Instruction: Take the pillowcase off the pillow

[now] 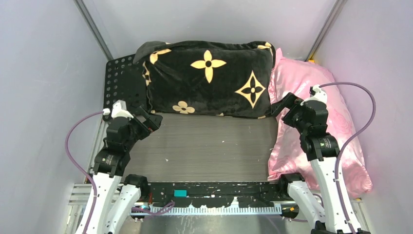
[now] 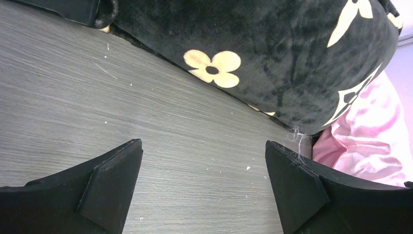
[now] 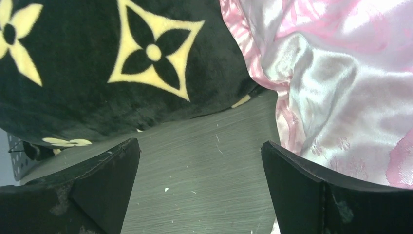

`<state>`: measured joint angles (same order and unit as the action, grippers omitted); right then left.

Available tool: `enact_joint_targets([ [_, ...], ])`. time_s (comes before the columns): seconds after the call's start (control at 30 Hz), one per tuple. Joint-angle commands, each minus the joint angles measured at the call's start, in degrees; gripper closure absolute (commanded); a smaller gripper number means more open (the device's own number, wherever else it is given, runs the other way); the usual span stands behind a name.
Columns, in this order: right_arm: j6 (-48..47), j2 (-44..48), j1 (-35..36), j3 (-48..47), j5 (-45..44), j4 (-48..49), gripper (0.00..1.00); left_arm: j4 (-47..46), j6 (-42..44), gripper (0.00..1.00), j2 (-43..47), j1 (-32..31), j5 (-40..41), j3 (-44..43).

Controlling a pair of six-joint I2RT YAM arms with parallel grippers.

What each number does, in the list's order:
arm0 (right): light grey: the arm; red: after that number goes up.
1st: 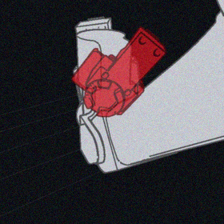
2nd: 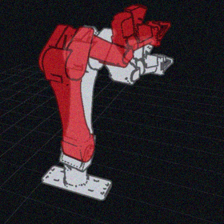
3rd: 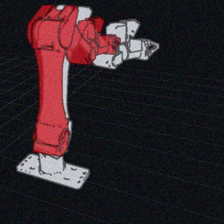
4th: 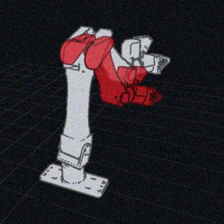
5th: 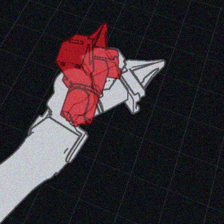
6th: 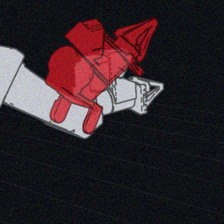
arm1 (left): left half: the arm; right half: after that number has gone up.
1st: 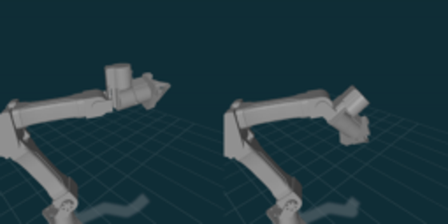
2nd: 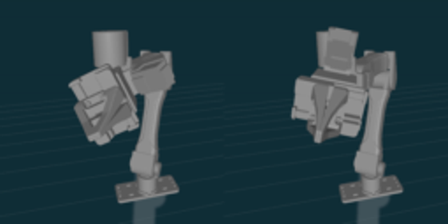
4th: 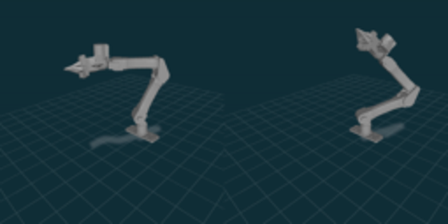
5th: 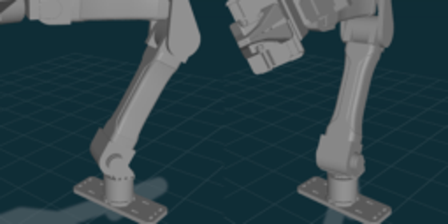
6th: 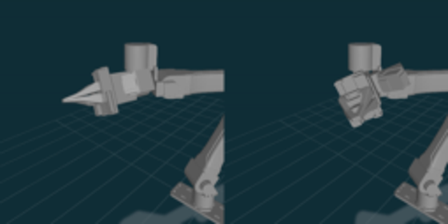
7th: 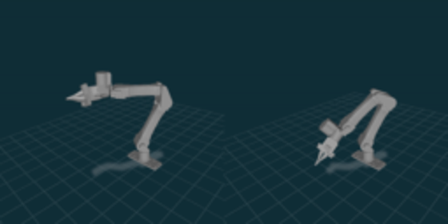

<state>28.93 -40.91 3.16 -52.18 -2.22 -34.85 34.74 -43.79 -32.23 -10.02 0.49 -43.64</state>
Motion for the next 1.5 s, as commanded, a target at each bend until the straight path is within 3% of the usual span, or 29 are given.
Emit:
enact_joint_targets([
  [0.0, 1.80, -0.06, -0.07, 1.22, -0.76, 2.24, 0.00, -2.72, 0.04, 0.00, -0.34, 0.09, -0.22, 1.27],
  [0.17, 2.19, -1.35, -0.09, 0.72, 3.34, 2.57, 0.00, -5.32, 1.51, 0.00, -3.52, 0.04, -0.27, 1.56],
  [0.47, 4.91, -4.39, -0.13, 0.93, 0.33, 3.37, 0.00, -8.93, 6.78, 0.00, -16.51, 0.15, 3.98, -2.92],
  [0.67, 4.51, -6.57, -0.13, 1.16, 0.83, 6.43, 0.00, -17.70, 5.27, 0.00, -22.63, 0.52, 3.45, -3.76],
  [0.9, 7.69, -8.76, -0.13, 2.36, 5.85, 9.57, 0.02, -20.79, 4.11, 0.00, -35.19, 2.16, 7.63, -10.05],
  [1.17, 6.68, -11.62, -0.12, 2.36, 10.39, 13.31, 0.02, -36.87, 0.22, 0.00, -47.81, 4.59, 1.56, -12.29],
  [1.33, 5.50, -14.13, -0.09, 1.34, 11.36, 13.97, 0.02, -40.88, -0.64, 0.00, -57.88, 4.84, -2.28, -17.17],
  [1.4, 5.31, -14.98, -0.08, 1.63, 11.90, 15.37, 0.02, -44.16, -1.18, 0.09, -61.82, 4.84, -6.17, -19.18],
  [1.47, 5.18, -16.01, -0.13, 1.67, 12.64, 17.20, 0.02, -44.89, -1.46, 0.28, -64.43, 4.76, -10.85, -22.18],
])
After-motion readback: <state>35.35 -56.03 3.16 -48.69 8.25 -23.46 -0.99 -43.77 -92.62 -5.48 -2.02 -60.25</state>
